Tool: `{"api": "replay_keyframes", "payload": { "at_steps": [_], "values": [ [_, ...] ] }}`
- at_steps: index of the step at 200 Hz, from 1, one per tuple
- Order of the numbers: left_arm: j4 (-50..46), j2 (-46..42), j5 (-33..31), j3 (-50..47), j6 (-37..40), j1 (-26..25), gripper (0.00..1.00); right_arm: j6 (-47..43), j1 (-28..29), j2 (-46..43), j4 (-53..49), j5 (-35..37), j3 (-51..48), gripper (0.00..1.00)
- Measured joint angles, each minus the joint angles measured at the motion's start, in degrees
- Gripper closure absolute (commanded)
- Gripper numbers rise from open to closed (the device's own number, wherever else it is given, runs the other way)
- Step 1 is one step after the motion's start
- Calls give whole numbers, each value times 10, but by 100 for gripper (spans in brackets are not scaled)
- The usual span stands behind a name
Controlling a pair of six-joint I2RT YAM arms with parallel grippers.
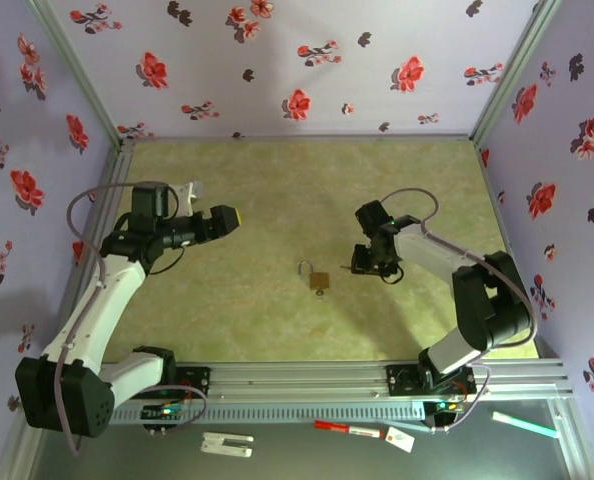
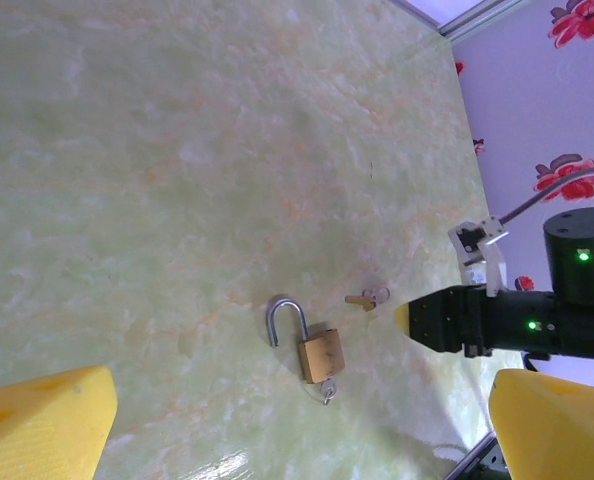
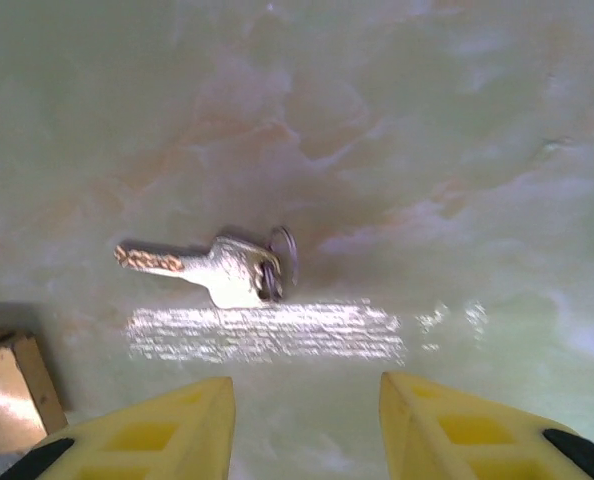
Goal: Unlock with the key
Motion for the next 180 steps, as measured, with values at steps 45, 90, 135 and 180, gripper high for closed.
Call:
{"api": "replay_keyframes", "payload": {
  "at_steps": [45,90,135,180],
  "values": [
    [6,-7,1,-19,-10,0,4,14,-13,43,40,-17,0,65],
    [16,-7,1,-24,-17,0,4,15,-18,64,41,-19,8,69],
    [26,-7,2,-29,-19,0,4,15,-18,79,20,-18,27,73],
    [26,-7,2,-35,-26,0,4,11,-19,110,6,-20,65,82]
  ]
}}
